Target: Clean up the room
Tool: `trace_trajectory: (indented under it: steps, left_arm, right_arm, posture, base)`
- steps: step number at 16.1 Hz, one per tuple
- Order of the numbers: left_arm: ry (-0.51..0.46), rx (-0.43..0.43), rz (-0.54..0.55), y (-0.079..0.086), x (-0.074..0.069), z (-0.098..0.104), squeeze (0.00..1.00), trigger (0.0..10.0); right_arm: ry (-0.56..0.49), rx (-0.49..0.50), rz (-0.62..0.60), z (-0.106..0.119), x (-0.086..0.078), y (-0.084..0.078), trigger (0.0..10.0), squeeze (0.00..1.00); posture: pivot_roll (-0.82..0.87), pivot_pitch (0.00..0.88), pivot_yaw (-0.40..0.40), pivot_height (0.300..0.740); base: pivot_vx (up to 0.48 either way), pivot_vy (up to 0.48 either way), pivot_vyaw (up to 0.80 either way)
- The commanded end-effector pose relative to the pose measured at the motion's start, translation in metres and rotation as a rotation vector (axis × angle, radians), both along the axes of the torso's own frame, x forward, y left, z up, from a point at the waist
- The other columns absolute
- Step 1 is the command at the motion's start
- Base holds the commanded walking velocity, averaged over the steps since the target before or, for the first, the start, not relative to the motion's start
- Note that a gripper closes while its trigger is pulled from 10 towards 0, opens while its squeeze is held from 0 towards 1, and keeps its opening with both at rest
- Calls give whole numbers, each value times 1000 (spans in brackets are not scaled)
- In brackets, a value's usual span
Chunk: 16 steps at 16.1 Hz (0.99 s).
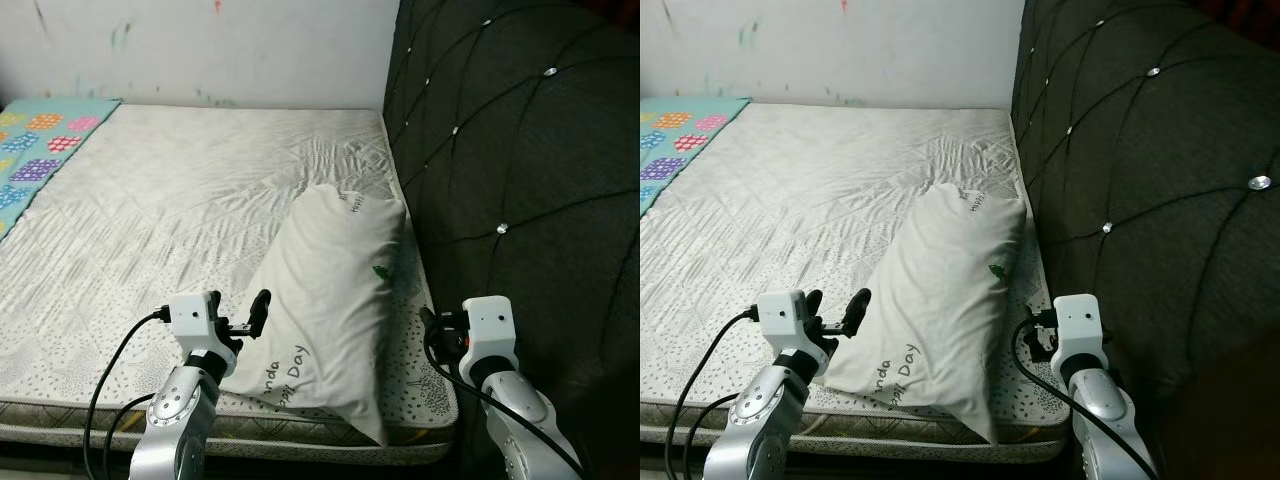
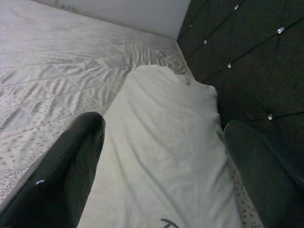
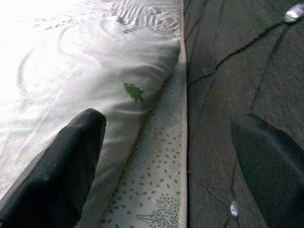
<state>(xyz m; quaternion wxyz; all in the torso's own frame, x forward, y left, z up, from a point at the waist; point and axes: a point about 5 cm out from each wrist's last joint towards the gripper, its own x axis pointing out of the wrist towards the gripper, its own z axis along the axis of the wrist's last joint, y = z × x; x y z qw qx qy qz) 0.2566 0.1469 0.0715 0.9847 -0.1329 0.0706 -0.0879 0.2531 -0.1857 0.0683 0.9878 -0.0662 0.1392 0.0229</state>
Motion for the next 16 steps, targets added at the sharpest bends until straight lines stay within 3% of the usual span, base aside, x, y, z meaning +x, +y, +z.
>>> trace_trajectory:
  steps: [1, 3, 7, 16]
  left_arm:
    - [36, 16, 4, 2, -1, -5, 0, 10000]
    - [53, 25, 3, 2, -1, -7, 0, 10000]
    - [114, 49, -11, 0, 0, -14, 0, 10000]
    - [128, 74, -24, -2, 3, -16, 0, 10000]
  right_arm:
    - [9, 10, 7, -1, 1, 1, 10000, 0]
    - [20, 21, 1, -2, 1, 1, 10000, 0]
    - [144, 52, 3, -15, 2, 1, 10000, 0]
    - [187, 49, 16, -19, 5, 2, 10000, 0]
  posture:
    - [-103, 0, 13, 740]
    - [-103, 0, 13, 740]
    - [-102, 0, 13, 740]
    - [-104, 0, 13, 740]
  base:
    - [0, 0, 0]
    - [0, 0, 0]
    - [0, 0, 0]
    - [0, 0, 0]
